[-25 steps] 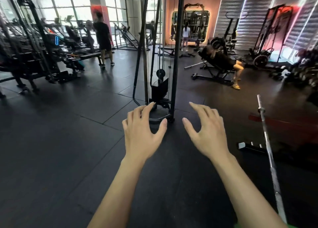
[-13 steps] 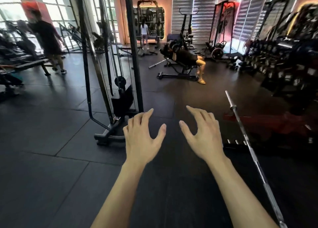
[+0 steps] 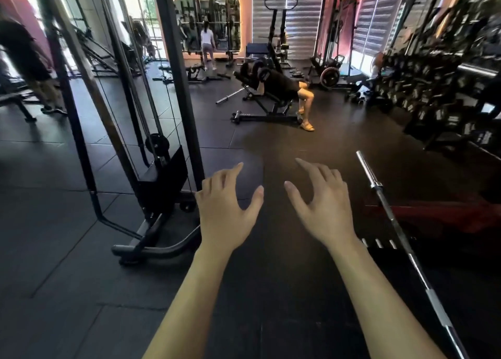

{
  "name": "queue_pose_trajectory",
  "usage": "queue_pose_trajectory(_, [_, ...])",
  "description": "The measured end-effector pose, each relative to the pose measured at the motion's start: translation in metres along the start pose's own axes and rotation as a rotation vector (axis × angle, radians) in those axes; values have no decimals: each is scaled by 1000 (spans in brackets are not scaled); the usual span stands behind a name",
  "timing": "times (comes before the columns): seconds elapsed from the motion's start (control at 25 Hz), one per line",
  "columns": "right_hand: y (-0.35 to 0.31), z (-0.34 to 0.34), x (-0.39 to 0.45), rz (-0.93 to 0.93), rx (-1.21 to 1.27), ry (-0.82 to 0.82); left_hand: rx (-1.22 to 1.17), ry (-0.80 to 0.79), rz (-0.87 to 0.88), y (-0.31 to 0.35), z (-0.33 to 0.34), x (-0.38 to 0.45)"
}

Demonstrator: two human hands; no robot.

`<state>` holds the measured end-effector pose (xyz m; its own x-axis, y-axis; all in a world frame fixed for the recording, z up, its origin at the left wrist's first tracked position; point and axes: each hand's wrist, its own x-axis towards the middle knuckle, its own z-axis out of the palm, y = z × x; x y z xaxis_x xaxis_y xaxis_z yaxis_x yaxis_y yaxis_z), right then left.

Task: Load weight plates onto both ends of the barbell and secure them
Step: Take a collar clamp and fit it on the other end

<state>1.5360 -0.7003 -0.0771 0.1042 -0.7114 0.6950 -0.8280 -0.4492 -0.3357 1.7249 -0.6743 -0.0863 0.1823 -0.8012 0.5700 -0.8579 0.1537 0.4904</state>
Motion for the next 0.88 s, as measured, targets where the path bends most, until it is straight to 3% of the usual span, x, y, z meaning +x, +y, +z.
queue_pose_trajectory(0.32, [52, 125, 174, 64, -149, 12, -98, -105, 116, -63, 114, 214])
queue_pose_trajectory(0.56, [157, 191, 253, 209, -232, 71, -166, -195, 181, -66, 230, 334])
queue_pose_trajectory(0.88, [307, 291, 406, 297, -209, 34, -112, -177, 217, -48, 391, 499])
